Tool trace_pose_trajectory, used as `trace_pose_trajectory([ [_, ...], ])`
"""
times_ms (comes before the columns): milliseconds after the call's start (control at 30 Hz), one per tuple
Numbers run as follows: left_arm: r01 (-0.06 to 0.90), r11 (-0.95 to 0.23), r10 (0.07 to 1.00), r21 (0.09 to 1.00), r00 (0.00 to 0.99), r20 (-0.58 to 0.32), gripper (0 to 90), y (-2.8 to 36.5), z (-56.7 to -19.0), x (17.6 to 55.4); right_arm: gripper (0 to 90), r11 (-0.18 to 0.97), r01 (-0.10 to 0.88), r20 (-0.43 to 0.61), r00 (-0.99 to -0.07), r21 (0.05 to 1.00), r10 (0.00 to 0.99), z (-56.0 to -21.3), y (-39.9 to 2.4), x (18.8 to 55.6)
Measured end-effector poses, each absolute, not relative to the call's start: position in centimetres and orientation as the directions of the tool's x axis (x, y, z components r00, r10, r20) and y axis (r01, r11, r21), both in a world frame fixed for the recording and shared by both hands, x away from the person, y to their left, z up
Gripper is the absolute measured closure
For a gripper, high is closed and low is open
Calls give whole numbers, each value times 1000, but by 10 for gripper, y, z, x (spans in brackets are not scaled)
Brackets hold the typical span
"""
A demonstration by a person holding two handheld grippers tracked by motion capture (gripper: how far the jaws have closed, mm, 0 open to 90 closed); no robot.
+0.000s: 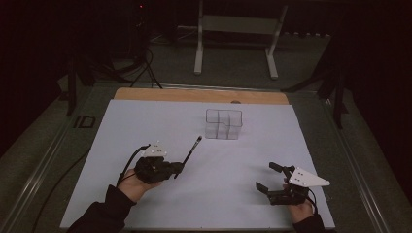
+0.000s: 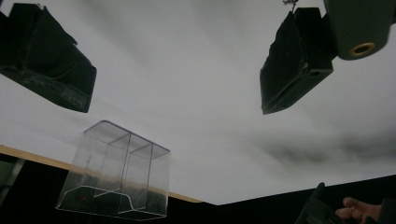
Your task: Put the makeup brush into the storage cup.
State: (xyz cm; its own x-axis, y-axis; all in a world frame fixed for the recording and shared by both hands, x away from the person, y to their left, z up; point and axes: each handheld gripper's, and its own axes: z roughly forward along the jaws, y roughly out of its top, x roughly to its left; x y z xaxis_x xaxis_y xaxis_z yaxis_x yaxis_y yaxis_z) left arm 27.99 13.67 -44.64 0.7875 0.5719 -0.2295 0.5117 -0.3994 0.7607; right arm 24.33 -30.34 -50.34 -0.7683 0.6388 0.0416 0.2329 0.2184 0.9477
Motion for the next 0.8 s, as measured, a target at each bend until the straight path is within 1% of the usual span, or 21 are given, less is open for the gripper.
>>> trace_pose_trajectory([
  [67,522,-384,577,762,780,-244,854,137,-450,279,109,218,235,43,-768,947,640,-503,-303,243],
  [233,517,-349,616,782,755,-226,855,136,-459,275,109,221,231,39,-770,948,637,-503,-303,244],
  [367,525,-316,634,790,737,-236,854,137,-467,275,109,222,234,41,-770,947,637,-504,-303,244],
  [533,552,-231,671,801,687,-280,854,142,-476,278,109,224,228,36,-774,948,633,-503,-302,244],
  [667,557,-197,695,807,660,-286,854,143,-479,276,109,228,230,34,-772,946,635,-503,-302,244],
  [800,526,-202,710,826,660,-247,854,140,-485,273,109,229,235,38,-771,945,635,-504,-302,244],
])
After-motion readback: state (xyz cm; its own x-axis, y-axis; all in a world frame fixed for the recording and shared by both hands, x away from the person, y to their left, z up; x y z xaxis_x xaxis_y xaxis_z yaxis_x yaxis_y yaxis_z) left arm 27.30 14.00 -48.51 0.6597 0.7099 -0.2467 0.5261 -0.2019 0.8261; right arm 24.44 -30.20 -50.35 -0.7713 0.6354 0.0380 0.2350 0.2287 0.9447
